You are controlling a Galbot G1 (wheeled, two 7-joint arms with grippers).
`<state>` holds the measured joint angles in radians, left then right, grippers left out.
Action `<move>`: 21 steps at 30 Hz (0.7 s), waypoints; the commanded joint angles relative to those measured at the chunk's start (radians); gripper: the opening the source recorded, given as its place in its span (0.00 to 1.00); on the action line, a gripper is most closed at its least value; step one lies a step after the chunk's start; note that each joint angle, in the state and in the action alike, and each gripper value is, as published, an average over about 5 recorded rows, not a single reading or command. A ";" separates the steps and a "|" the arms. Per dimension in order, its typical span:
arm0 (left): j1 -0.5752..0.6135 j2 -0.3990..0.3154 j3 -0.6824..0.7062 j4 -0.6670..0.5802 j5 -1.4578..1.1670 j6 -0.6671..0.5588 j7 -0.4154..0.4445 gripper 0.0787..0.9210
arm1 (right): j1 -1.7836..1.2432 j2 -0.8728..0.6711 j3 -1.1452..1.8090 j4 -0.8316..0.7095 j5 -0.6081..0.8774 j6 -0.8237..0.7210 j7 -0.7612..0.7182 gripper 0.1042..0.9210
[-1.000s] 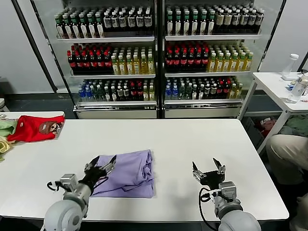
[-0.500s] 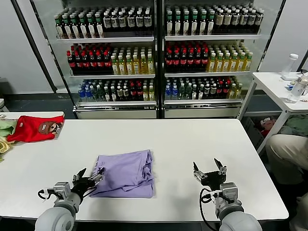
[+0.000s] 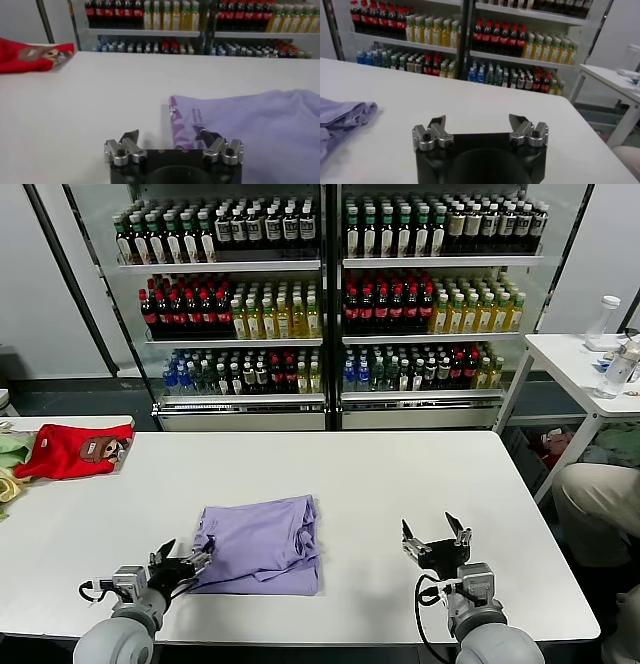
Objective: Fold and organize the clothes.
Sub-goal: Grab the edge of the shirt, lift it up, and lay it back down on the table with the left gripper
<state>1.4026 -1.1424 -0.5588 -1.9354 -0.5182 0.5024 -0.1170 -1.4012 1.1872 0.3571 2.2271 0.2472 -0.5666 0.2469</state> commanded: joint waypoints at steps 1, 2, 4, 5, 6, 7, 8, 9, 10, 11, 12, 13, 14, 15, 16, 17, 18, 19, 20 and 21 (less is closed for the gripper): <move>0.004 -0.013 0.025 -0.002 0.004 -0.005 0.008 0.84 | -0.013 0.000 0.005 0.014 -0.001 -0.001 -0.001 0.88; 0.000 -0.013 0.025 0.001 0.002 -0.005 0.008 0.80 | -0.013 -0.001 0.006 0.015 -0.001 -0.001 -0.001 0.88; -0.005 -0.012 0.025 0.008 -0.003 -0.004 0.006 0.74 | -0.014 -0.002 0.007 0.015 -0.001 -0.001 -0.001 0.88; -0.006 -0.012 0.024 0.010 -0.009 -0.003 0.005 0.70 | -0.014 -0.002 0.007 0.015 -0.002 -0.001 0.000 0.88; -0.006 -0.011 0.023 0.011 -0.016 -0.003 0.003 0.67 | -0.014 -0.001 0.007 0.015 -0.002 -0.001 0.000 0.88; -0.005 -0.010 0.022 0.011 -0.023 -0.002 0.002 0.64 | -0.014 -0.001 0.007 0.015 -0.003 -0.001 0.000 0.88; -0.004 -0.010 0.022 0.011 -0.030 -0.002 0.001 0.60 | -0.015 -0.001 0.006 0.015 -0.003 -0.001 0.000 0.88; -0.003 -0.010 0.022 0.011 -0.036 -0.001 0.001 0.57 | -0.015 -0.002 0.005 0.015 -0.004 -0.001 0.000 0.88; -0.004 -0.011 0.023 0.011 -0.041 0.000 0.001 0.54 | -0.016 -0.002 0.005 0.016 -0.004 -0.001 0.000 0.88; -0.005 -0.012 0.024 0.013 -0.044 0.000 0.001 0.50 | -0.016 -0.002 0.004 0.016 -0.005 -0.001 0.000 0.88; -0.006 -0.013 0.025 0.016 -0.046 0.001 0.001 0.47 | -0.016 -0.002 0.004 0.017 -0.005 -0.001 0.000 0.88; -0.008 -0.015 0.027 0.019 -0.047 0.002 0.001 0.44 | -0.016 -0.002 0.003 0.017 -0.006 -0.001 0.000 0.88; -0.009 -0.016 0.028 0.022 -0.048 0.002 0.001 0.39 | -0.016 -0.002 0.002 0.018 -0.006 -0.001 0.000 0.88; -0.010 -0.016 0.029 0.024 -0.048 0.002 0.002 0.36 | -0.016 -0.001 0.001 0.018 -0.007 -0.002 0.000 0.88; -0.010 -0.015 0.030 0.023 -0.047 0.002 0.002 0.33 | -0.016 -0.001 0.000 0.019 -0.007 -0.002 0.000 0.88; -0.010 -0.013 0.029 0.021 -0.046 0.002 0.002 0.29 | -0.017 0.000 -0.001 0.020 -0.008 -0.002 0.001 0.88; -0.009 -0.011 0.028 0.017 -0.045 0.001 0.003 0.26 | -0.017 0.000 -0.002 0.021 -0.009 -0.003 0.001 0.88; -0.007 -0.008 0.024 0.007 -0.041 0.001 0.003 0.23 | -0.017 0.001 -0.002 0.022 -0.009 -0.003 0.001 0.88; -0.003 -0.004 0.017 -0.009 -0.034 0.000 0.004 0.19 | -0.017 0.001 -0.002 0.023 -0.010 -0.003 0.001 0.88; 0.001 0.000 0.009 -0.026 -0.024 -0.001 0.005 0.16 | -0.017 0.001 -0.002 0.024 -0.010 -0.004 0.001 0.88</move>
<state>1.3938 -1.1500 -0.5340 -1.9211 -0.5523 0.5016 -0.1127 -1.4167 1.1875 0.3548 2.2480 0.2378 -0.5692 0.2473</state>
